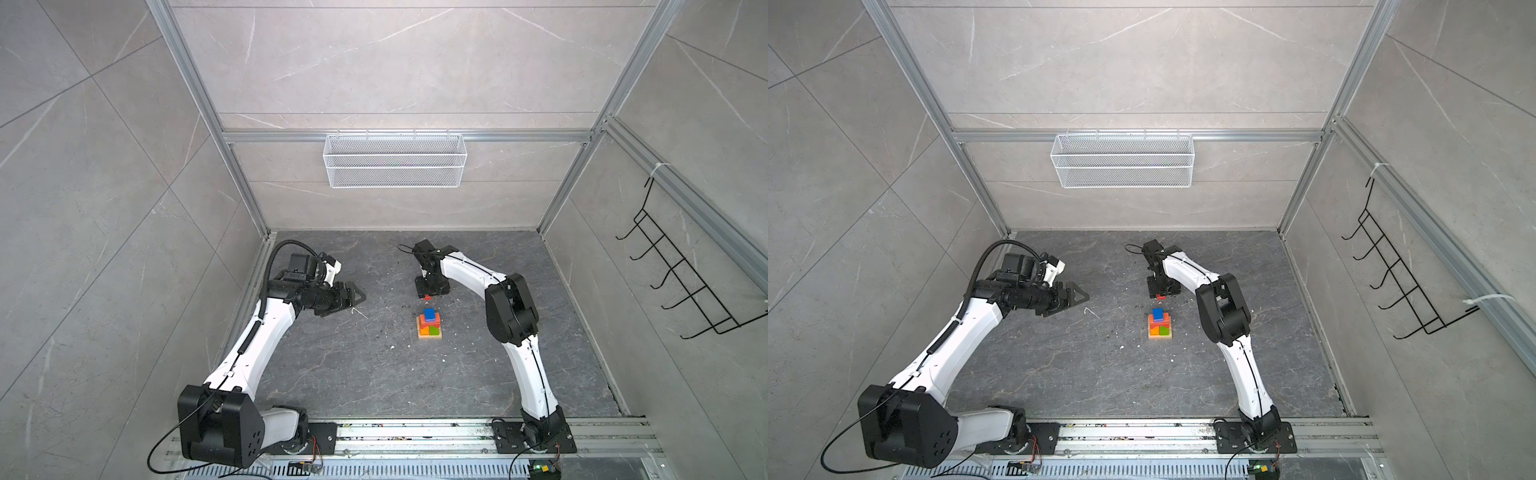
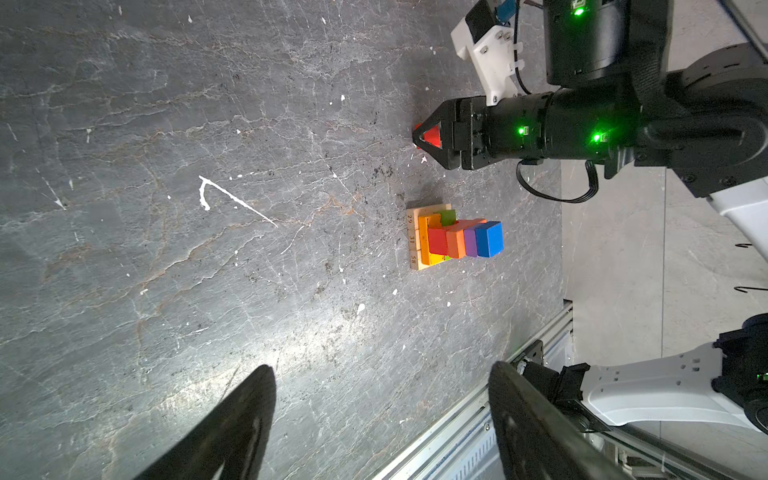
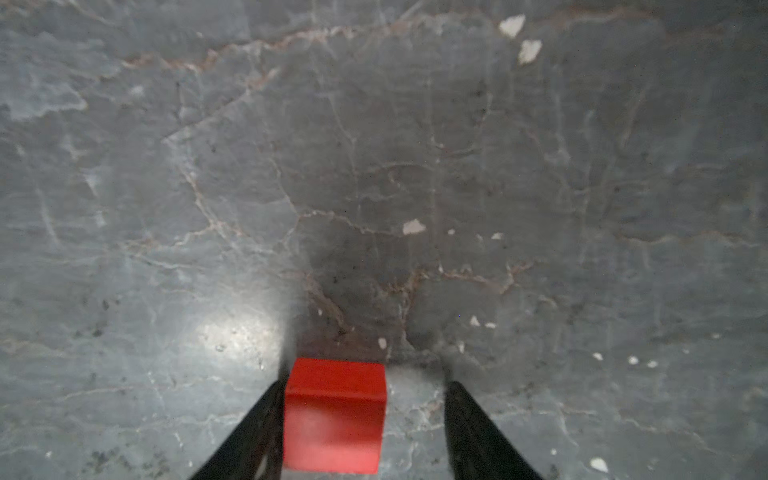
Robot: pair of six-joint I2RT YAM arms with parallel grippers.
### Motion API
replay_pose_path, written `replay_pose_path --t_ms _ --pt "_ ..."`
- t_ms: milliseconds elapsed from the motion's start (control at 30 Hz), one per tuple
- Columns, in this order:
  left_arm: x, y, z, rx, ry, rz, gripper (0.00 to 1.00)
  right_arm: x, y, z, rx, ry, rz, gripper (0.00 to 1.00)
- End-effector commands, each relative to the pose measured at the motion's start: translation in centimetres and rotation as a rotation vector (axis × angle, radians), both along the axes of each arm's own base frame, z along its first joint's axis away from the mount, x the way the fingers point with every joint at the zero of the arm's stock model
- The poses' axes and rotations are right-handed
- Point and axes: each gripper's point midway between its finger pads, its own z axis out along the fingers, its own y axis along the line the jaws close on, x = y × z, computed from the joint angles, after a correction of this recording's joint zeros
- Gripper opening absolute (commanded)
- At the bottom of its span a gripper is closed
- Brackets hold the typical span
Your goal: Build the wood block tower
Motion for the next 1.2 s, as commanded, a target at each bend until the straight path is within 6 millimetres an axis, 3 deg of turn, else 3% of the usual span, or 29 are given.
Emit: replay_pose_path --t_ms 0,300,567,867,1167 --pt "-0.3 -0.2 0.7 -0.022 -0.025 -0.017 0.83 -0.2 -0.4 -1.3 -0.069 -0.004 0.000 0.36" --pt "-0.3 -0.1 0.5 -0.019 -0.018 -0.017 0.83 0.1 -1.2 -1.2 -0.096 -0.029 -0.015 0.13" --pt "-0.2 -0.3 0.1 -0.019 -0.003 -0.021 0.83 -0.8 -4.3 -0.2 -0.090 -0.038 -0.091 0.12" --pt "0.0 -0.3 -0.3 -0.020 0.013 -0.022 0.83 -5.1 -9.1 -0.1 -0.096 -0.006 -0.168 0.12" --pt "0.2 -0.2 -0.9 0.001 0.028 -0.022 0.83 -11.1 -11.4 -0.6 -0.097 0.074 -0.198 0.14"
